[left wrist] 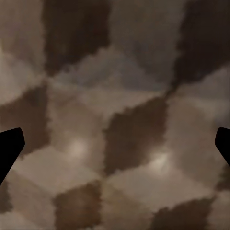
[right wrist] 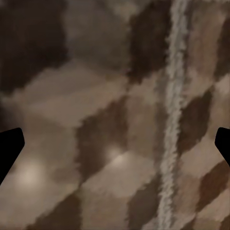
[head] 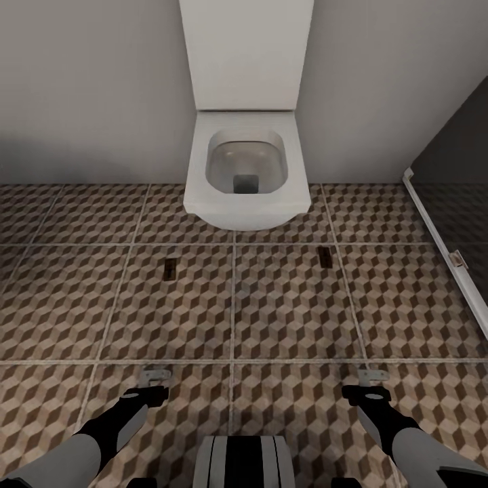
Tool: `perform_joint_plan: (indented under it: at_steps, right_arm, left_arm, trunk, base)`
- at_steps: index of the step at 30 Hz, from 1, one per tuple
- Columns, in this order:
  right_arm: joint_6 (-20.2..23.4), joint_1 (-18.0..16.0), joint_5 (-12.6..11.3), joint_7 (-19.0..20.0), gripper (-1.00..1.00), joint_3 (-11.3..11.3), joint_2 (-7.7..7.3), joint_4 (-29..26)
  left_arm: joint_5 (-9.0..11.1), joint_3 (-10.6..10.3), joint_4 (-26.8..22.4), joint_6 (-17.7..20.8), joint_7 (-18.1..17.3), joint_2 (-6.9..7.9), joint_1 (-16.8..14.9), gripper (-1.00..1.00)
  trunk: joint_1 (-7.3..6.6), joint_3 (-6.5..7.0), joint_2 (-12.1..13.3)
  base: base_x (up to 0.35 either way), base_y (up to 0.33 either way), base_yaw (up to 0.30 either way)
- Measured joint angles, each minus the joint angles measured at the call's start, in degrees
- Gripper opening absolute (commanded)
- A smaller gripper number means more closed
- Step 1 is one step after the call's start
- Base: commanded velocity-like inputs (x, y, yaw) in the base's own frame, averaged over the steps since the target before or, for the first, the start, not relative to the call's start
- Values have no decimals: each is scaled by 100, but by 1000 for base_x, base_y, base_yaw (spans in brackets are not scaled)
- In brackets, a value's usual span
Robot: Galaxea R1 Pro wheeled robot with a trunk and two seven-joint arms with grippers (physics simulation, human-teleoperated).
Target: Take the four mousetraps from the cabinet in the bathroom and place them on the bathroom floor. Make sure all four end up on the same floor surface, and ensure that at least two of them are either under or directly next to the same bathroom sink.
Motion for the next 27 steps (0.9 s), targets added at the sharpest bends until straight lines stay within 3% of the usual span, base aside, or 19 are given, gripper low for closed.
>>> perform_joint_plan:
  at_steps: [13, 27]
  right_arm:
    - [0, 0, -4, 0, 100, -4, 0, 1]
    - [0, 0, 1, -4, 100, -1, 0, 1]
  left_arm:
    - [0, 0, -6, -5, -2, 1, 0, 100]
    - [-1, 3, -7, 2, -36, 11, 0, 100]
  trunk:
    - [0, 0, 0]
    - [-36, 310, 19]
  base:
    - [0, 0, 0]
    - [0, 0, 0]
